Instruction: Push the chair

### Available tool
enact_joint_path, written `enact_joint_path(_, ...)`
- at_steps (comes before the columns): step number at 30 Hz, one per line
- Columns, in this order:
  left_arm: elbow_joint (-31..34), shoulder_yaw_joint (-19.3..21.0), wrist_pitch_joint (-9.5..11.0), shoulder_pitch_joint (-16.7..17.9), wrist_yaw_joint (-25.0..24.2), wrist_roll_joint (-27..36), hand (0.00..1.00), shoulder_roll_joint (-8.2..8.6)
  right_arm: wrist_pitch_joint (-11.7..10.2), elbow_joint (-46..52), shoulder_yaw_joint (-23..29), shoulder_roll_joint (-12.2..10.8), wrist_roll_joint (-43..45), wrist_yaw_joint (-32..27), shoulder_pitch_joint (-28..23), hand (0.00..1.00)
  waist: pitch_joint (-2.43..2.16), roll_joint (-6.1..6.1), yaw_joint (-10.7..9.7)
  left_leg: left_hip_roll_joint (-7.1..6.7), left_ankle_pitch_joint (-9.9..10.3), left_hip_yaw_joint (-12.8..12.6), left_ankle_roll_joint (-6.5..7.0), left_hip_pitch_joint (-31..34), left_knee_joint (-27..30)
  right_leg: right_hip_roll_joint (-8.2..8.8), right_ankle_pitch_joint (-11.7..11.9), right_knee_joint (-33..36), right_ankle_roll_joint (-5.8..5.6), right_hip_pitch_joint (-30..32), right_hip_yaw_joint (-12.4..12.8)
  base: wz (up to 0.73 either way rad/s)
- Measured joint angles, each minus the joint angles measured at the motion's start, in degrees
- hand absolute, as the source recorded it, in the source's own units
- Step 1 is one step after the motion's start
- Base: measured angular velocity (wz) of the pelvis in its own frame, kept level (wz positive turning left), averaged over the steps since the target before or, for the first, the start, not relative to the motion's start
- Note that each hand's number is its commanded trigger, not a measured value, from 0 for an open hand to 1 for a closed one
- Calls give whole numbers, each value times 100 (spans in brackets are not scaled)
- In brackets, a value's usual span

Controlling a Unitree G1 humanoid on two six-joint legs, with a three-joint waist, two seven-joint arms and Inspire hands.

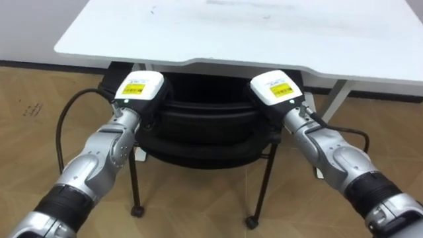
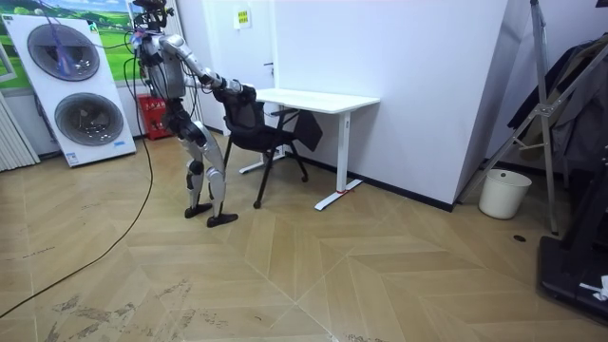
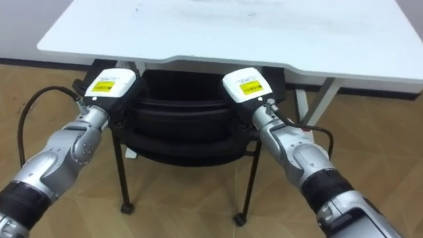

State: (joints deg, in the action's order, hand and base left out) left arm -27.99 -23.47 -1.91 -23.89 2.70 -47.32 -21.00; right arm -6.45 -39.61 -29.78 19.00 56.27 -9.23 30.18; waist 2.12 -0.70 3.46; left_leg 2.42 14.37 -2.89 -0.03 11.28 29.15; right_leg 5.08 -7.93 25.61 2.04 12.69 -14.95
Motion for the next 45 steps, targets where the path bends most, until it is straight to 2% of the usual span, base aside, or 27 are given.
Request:
enact_joint_path(3, 22, 0, -27, 0, -73, 0, 100, 25, -2, 0, 9, 16, 0, 25, -1, 100, -3, -1, -34, -6, 10, -100, 30, -93, -81, -1, 19, -10, -31, -32, 93, -14)
enact_joint_path(5, 28, 0, -35, 0, -105, -11, 100, 33, -4, 0, 10, 22, 0, 68, -1, 100, -33, -14, -104, -7, 15, -138, 46, -146, -148, -5, 27, -95, -46, -60, 113, -7)
enact_joint_path(8, 34, 8, -59, 0, -133, -34, 100, 59, -4, 6, 20, 30, 0, 74, -1, 100, -47, -9, -129, -15, 15, -217, 53, -256, -251, -16, 30, -108, -62, -93, 200, -14)
enact_joint_path(13, 43, 8, -90, 1, -217, -67, 100, 136, -12, 6, 29, 81, -6, 193, -3, 100, -50, -14, -161, -9, 15, -313, 53, -535, -456, -51, 46, -279, -87, -290, 262, -10)
enact_joint_path(19, 86, 15, -113, 2, -298, -67, 100, 136, -44, 6, 60, 91, -12, 237, -4, 100, -56, -23, -189, -3, 15, -415, 53, -710, -587, -86, 53, -312, -102, -354, 390, -11)
enact_joint_path(32, 103, 14, -121, 2, -303, -77, 100, 150, -47, 12, 83, 100, -6, 186, -33, 100, -56, -22, -271, 2, 17, -499, 56, -791, -687, -124, 82, -398, -133, -382, 489, -3)
enact_joint_path(33, 103, 14, -121, 1, -308, -77, 100, 151, -47, 12, 83, 100, -6, 187, -33, 79, -56, -22, -273, 2, 16, -501, 56, -794, -687, -125, 82, -397, -133, -383, 491, 0)
enact_joint_path(34, 103, 14, -120, 1, -314, -77, 100, 152, -47, 11, 83, 101, -6, 189, -33, 49, -56, -22, -278, 2, 16, -504, 56, -797, -688, -126, 82, -396, -133, -383, 495, 0)
enact_joint_path(35, 103, 14, -120, 1, -314, -77, 100, 155, -47, 11, 83, 102, -6, 190, -33, 0, -56, -22, -282, 2, 16, -507, 56, -798, -688, -125, 83, -396, -133, -383, 498, 0)
enact_joint_path(36, 103, 14, -120, 1, -317, -77, 100, 155, -47, 11, 84, 102, -7, 193, -33, 0, -56, -22, -283, 2, 16, -508, 56, -800, -689, -126, 83, -396, -133, -383, 500, 0)
enact_joint_path(37, 102, 14, -120, 2, -328, -78, 79, 155, -47, 13, 103, 100, -12, 207, -33, 0, -56, -23, -284, 2, 16, -507, 56, -799, -691, -125, 83, -393, -134, -385, 499, 0)
enact_joint_path(38, 102, 14, -118, 7, -330, -78, 0, 155, -43, 42, 178, 84, -53, 323, -33, 0, -59, -27, -286, 2, 16, -507, 57, -798, -700, -123, 83, -394, -134, -386, 496, 0)
enact_joint_path(41, 103, 14, -106, 93, -368, -78, 0, 190, 67, 71, 326, 80, -424, 708, -34, 0, -96, -81, -312, 0, 16, -508, 57, -800, -737, -125, 82, -400, -134, -388, 497, 0)
enact_joint_path(44, 151, 56, -160, 120, -487, -34, 0, 287, 280, 109, 526, 77, -687, 889, -40, 0, -136, -123, -318, 0, 15, -514, 57, -823, -750, -132, 84, -412, -136, -410, 489, 0)
enact_joint_path(45, 172, 91, -166, 120, -541, 23, 0, 299, 292, 130, 562, 78, -705, 917, -41, 0, -139, -128, -323, 0, 15, -515, 57, -837, -757, -133, 84, -417, -136, -422, 484, 0)
